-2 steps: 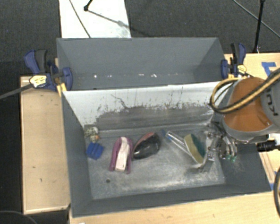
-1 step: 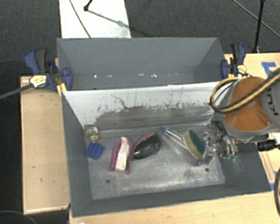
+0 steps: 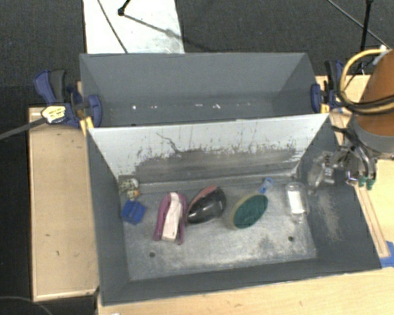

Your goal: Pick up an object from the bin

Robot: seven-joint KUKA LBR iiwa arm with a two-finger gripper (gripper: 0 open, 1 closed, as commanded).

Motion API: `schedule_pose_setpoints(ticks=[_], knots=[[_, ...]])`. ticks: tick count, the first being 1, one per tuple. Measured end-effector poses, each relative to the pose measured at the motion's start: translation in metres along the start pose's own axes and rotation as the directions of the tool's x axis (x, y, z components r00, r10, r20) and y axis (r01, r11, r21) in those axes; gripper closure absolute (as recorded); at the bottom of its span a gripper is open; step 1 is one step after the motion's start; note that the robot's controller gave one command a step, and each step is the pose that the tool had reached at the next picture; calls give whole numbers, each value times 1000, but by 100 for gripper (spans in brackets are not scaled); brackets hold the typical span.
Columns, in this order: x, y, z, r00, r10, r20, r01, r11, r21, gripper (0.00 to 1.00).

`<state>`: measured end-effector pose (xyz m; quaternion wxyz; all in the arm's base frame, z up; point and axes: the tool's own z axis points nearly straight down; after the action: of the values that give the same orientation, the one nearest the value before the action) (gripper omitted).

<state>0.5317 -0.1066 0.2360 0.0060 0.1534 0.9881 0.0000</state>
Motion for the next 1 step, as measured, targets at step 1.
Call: schedule_pose_setpoints(ticks=[1], knots=[[2,0,5,1000,-2,-9,2,1000,2,0]])
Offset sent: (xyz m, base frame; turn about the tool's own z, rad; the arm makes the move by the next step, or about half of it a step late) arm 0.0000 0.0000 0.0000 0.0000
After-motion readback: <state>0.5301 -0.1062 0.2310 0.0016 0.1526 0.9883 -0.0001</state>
